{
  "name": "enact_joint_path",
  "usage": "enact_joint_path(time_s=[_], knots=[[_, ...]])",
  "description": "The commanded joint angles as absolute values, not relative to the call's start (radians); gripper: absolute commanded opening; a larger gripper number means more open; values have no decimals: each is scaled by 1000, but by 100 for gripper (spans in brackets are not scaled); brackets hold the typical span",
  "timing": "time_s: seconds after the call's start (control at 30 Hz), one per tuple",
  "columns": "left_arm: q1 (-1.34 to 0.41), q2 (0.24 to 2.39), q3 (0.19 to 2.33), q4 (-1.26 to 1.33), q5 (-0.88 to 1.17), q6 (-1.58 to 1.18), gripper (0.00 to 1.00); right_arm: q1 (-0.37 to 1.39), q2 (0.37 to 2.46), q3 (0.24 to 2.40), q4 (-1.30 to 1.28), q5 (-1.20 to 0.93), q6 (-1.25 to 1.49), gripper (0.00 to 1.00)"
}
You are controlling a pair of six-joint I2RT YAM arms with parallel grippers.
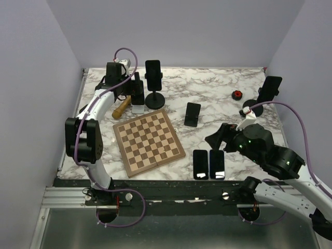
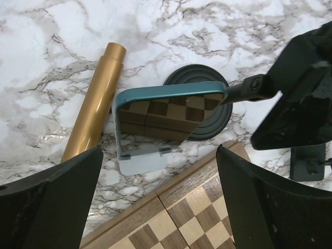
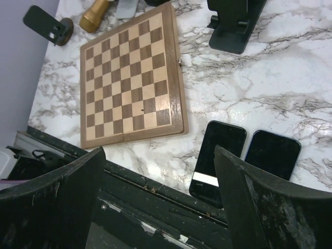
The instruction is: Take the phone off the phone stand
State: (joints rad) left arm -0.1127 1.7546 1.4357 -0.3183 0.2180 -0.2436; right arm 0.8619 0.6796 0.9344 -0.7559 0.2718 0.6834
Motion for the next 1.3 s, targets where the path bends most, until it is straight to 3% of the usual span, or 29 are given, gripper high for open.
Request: enact_joint_path(time_s=[0.0, 0.9, 1.13, 1.27], knots=[[-105, 1781, 1463, -325, 218, -222, 99, 859, 639, 975, -820, 288, 694, 93], [-149, 1959, 1706, -433, 95, -281, 96, 859, 647, 924, -765, 230, 744, 93], [-165, 1929, 1654, -397, 50, -295, 87, 858, 657, 926, -780, 241, 738, 93], [-178, 1906, 1635, -380, 11, -283, 71, 859, 658, 917, -772, 235, 740, 93]])
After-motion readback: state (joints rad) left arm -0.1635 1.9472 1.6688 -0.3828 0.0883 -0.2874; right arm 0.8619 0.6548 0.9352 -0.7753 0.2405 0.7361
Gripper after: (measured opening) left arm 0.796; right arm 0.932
